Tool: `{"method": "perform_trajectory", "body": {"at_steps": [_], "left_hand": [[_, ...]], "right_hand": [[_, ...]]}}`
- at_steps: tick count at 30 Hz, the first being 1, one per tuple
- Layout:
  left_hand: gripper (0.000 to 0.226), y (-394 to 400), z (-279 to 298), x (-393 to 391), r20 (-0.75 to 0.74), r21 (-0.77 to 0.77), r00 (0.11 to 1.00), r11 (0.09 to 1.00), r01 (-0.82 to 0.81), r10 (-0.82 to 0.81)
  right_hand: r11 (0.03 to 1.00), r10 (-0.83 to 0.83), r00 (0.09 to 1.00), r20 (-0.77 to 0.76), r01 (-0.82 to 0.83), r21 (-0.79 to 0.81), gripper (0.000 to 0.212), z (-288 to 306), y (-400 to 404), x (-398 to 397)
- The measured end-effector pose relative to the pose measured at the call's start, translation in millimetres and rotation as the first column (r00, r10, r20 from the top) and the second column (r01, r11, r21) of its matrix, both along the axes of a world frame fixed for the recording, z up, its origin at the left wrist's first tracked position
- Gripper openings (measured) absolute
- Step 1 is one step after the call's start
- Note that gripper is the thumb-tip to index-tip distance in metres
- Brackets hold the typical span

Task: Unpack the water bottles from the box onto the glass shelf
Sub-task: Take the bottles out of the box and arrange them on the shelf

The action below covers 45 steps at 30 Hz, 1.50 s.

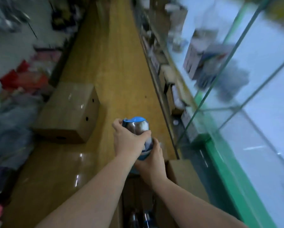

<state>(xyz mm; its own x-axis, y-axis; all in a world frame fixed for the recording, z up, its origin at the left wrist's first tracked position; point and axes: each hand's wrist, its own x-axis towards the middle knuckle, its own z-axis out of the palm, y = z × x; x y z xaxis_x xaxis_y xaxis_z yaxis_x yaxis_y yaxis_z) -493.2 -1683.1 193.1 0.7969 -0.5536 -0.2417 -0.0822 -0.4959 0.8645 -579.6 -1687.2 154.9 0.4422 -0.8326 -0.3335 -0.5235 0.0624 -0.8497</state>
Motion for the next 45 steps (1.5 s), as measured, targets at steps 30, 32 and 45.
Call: {"method": "perform_trajectory", "body": {"at_steps": [30,32,45], "left_hand": [[0.081,140.9,633.6,-180.7,0.519,-0.553,0.822,0.641,0.532,-0.235],[0.082,140.1,643.0,-211.5,0.533,-0.566,0.801,0.588,0.578,-0.273],[0.084,95.9,624.2,-384.5,0.584,-0.473,0.604,0.377,0.796,-0.542]], "right_hand": [[0.560,-0.252,0.881,0.400,0.470,-0.682,0.103,611.5,138.5,-177.1],[0.509,-0.304,0.861,0.409,0.509,-0.694,0.105,621.2,140.7,-208.8],[0.339,-0.663,0.657,0.358,0.690,-0.639,0.099,608.9,126.3,-369.2]]}}
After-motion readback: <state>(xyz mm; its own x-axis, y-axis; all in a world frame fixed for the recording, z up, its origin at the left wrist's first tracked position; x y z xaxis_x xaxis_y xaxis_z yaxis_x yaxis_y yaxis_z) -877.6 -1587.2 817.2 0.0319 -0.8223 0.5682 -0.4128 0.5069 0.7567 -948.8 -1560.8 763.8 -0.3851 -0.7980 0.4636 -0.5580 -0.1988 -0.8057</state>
